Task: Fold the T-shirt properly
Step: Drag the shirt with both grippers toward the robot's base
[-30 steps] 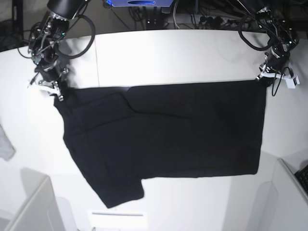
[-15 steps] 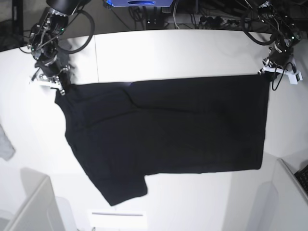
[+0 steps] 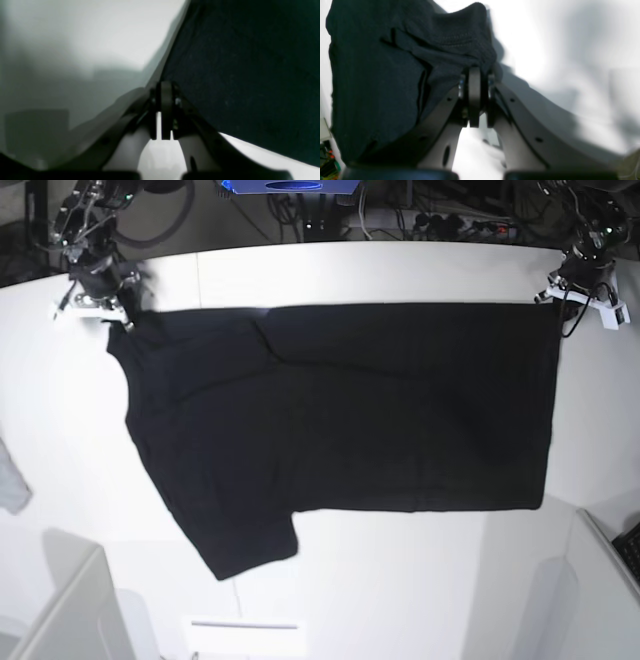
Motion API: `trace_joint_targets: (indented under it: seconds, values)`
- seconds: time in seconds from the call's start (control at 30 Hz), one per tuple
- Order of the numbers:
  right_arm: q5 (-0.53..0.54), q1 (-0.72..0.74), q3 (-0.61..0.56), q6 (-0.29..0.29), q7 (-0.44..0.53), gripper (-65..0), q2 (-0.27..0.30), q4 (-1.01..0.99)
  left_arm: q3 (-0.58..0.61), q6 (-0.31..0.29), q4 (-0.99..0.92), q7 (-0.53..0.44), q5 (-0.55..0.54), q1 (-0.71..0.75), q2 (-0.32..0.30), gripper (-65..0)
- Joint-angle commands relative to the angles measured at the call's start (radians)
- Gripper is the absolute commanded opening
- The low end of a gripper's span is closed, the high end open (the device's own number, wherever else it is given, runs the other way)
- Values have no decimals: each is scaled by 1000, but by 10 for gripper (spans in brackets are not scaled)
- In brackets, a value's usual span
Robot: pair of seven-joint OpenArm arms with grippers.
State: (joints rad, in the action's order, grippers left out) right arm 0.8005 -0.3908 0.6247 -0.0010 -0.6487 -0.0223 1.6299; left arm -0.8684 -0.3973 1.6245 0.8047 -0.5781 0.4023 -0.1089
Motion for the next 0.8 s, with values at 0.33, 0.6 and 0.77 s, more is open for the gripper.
trace_joint_targets:
  seconds: [0.33, 0.6, 0.77]
  values:
    - [-13, -99, 7, -14, 0, -650, 3, 40, -4, -7, 27, -17, -9, 83, -15, -650]
    - [-11, -165, 7, -14, 0, -650, -17, 76, -4, -9, 43, -17, -9, 140, -13, -650]
    - [-11, -191, 56, -14, -15, -650, -49, 132, -5, -9, 43, -18, -10, 165, -13, -650]
